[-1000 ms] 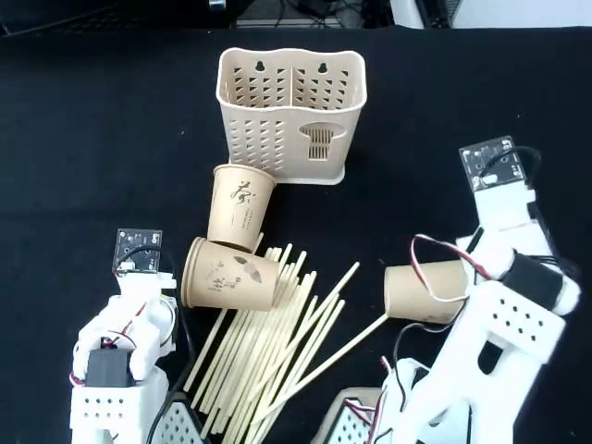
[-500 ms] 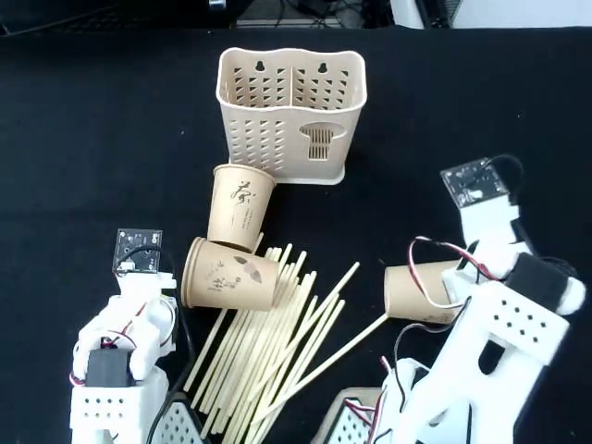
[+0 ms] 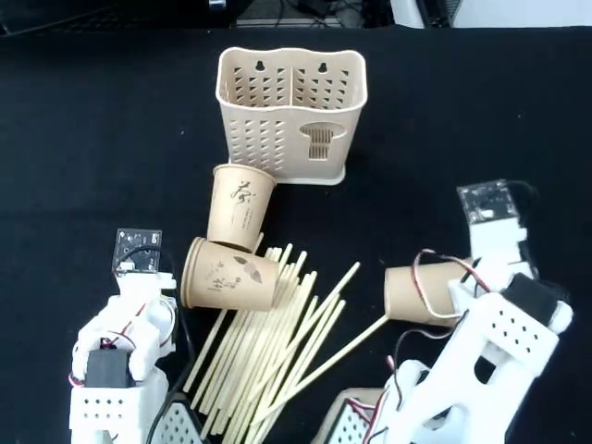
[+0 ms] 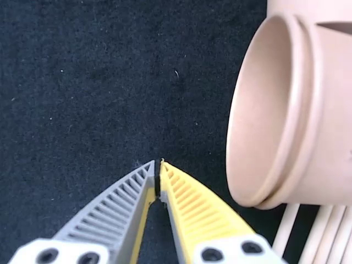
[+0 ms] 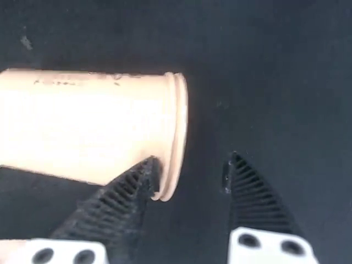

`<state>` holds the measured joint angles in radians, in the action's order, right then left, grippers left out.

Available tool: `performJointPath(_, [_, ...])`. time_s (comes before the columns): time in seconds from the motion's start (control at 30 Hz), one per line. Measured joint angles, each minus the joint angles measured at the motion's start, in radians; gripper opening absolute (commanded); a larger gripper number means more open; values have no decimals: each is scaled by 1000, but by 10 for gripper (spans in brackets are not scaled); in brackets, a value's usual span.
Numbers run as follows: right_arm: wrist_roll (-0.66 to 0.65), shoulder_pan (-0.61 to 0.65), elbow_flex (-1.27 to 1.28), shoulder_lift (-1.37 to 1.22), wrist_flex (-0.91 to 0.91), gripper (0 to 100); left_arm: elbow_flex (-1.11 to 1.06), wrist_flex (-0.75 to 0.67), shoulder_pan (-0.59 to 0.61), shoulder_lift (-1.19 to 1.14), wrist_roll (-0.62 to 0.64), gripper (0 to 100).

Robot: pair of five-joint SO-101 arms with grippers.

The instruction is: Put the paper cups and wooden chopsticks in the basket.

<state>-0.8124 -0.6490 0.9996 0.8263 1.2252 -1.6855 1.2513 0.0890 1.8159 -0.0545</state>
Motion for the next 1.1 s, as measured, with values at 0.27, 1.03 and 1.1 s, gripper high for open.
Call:
performJointPath(0.27, [-66,107,66,2,-8,152,0,0,0,0,0,32])
performJointPath(1.03, [-161,183,209,-26,2,18,0,0,0,0,0,32])
performJointPath(1.1, [-161,181,209,-26,11,18,0,0,0,0,0,32])
